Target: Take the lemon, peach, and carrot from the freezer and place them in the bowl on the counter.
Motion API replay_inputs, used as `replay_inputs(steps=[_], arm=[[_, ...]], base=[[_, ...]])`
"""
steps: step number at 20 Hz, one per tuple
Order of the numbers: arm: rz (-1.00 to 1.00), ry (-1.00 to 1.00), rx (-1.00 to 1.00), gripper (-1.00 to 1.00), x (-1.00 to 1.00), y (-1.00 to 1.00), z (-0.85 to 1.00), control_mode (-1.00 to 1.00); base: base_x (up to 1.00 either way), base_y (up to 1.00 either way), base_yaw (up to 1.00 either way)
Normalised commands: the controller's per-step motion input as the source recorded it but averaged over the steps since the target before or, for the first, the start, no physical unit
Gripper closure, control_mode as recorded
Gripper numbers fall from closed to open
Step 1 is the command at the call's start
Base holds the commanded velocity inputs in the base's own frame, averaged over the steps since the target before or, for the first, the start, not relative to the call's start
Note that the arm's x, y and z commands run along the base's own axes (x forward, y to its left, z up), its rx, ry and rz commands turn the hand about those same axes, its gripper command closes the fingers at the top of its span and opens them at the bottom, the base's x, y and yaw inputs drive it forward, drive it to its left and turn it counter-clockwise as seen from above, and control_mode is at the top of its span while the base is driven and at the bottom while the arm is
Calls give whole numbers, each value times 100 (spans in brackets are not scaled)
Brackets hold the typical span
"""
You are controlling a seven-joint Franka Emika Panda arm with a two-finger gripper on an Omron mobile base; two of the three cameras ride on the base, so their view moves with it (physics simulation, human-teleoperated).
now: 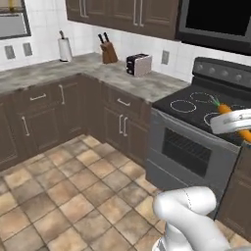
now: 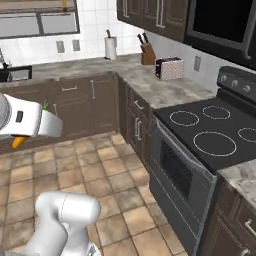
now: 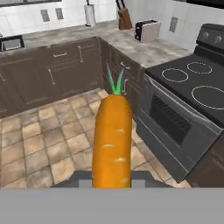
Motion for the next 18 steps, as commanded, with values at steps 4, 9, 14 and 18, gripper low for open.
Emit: replay_inputs(steps=[4,9,14,18], arm=[[0,0,0,100,0,0,0,100],[0,0,0,100,0,0,0,100],[0,0,0,100,0,0,0,100],[0,0,0,100,0,0,0,100]], base=[[0,0,-100],[0,0,-99],[19,0,-85],[69,-11,-47]])
